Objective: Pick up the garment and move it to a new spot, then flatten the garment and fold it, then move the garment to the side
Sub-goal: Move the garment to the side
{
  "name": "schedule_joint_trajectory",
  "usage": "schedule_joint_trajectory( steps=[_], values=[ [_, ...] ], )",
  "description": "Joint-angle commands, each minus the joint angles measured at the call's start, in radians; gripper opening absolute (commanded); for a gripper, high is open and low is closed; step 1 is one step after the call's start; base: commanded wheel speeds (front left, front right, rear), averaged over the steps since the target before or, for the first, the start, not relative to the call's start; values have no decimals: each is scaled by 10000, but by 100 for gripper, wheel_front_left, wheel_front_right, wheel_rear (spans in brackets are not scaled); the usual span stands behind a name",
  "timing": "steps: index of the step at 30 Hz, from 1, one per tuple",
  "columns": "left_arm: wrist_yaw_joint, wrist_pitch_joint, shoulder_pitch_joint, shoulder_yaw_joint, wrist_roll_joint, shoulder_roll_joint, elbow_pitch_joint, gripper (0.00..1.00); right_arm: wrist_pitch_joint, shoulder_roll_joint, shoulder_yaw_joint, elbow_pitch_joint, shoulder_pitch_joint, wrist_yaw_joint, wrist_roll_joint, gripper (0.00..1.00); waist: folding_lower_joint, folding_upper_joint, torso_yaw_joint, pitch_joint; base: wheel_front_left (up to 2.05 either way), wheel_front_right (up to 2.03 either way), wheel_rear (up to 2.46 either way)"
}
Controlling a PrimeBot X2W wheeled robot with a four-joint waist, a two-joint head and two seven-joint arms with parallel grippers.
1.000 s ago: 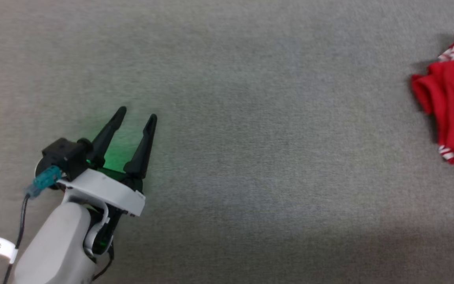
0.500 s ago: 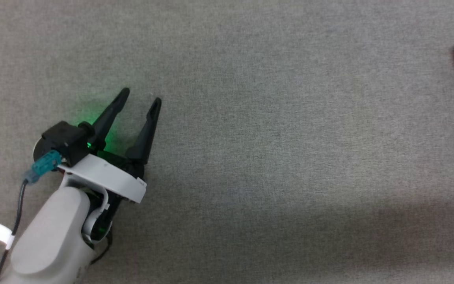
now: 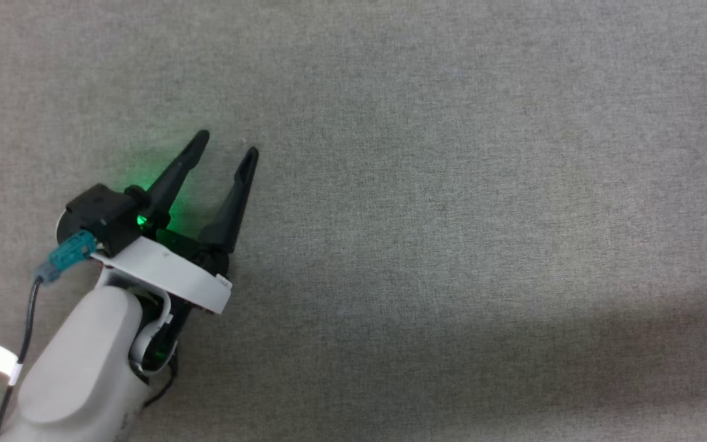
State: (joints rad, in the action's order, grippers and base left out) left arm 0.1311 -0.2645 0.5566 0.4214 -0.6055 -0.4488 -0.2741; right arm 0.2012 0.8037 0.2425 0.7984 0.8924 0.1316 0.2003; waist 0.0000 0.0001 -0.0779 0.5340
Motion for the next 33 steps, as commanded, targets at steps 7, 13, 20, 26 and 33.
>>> schedule_joint_trajectory(
  steps=[7, 13, 20, 26, 33],
  values=[
    [-21, 9, -295, -226, -121, -13, -176, 100, -277, -281, -312, 459, 352, -20, -327, 88, 0, -1, 18, -535, 0, 0, 0],
    [-21, 9, -576, -366, -291, -12, -155, 100, -578, -498, -561, 700, 273, -20, -262, 100, 0, -1, 93, -1043, 0, 0, 0],
    [-21, 8, -1117, -752, -491, 97, -58, 100, -1510, -1122, -902, 775, -180, -20, 50, 100, 0, -1, 322, -1884, 0, 0, 0],
    [-21, 6, -1778, -1074, -344, 176, -302, 100, -2663, -1792, -863, 543, -929, -20, 227, 100, 0, -1, 635, -2790, 0, 0, 0],
    [-21, 5, -2564, -1569, -68, 237, -415, 100, -3975, -2506, -934, 91, -2261, -20, 416, 100, 0, -1, 968, -3749, 0, 0, 0]
  ],
)
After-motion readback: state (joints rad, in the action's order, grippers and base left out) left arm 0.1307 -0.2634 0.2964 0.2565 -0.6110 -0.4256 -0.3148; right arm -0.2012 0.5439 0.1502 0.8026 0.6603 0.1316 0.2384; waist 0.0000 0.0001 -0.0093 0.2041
